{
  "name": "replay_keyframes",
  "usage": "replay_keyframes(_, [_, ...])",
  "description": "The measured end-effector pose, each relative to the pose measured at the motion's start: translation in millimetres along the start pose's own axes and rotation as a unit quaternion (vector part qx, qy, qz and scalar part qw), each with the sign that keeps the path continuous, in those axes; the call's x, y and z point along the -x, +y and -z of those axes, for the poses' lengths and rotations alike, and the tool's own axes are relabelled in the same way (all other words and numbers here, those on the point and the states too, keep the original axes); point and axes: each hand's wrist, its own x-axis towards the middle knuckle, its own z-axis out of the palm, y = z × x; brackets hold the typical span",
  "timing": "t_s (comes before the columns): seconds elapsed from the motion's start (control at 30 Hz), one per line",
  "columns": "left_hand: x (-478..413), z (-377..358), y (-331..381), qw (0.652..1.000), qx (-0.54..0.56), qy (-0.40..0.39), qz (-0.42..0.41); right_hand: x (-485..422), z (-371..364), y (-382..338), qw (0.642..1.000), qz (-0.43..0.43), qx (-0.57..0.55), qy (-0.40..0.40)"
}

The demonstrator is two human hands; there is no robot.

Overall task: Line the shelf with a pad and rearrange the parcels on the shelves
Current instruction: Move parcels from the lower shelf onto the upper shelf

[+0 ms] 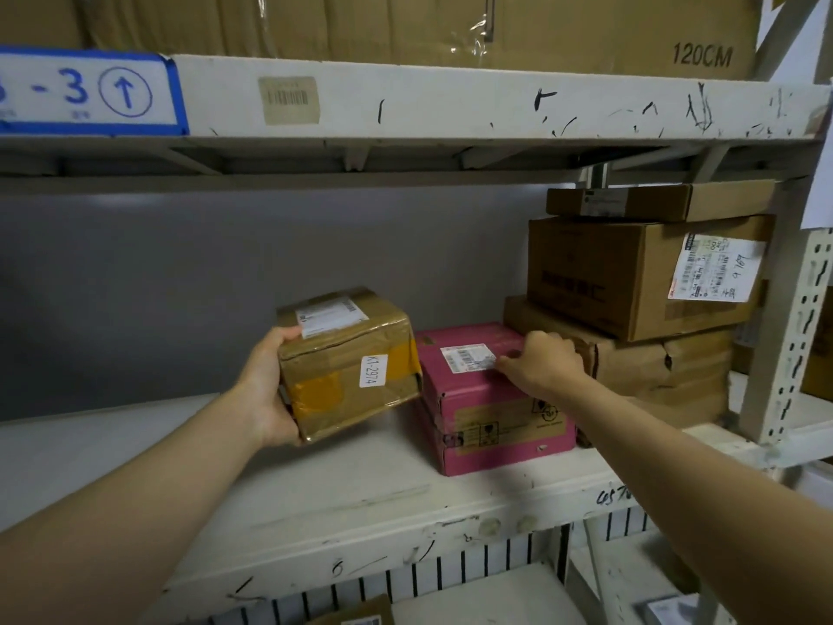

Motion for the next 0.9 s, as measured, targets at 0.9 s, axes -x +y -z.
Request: replay_keyframes(0.9, [-6.3,54.7,-30.8,0.999,-0.039,-0.018,0.007,3.9,-36.1,15.4,0.871,-0.146,-0.427,-0.197])
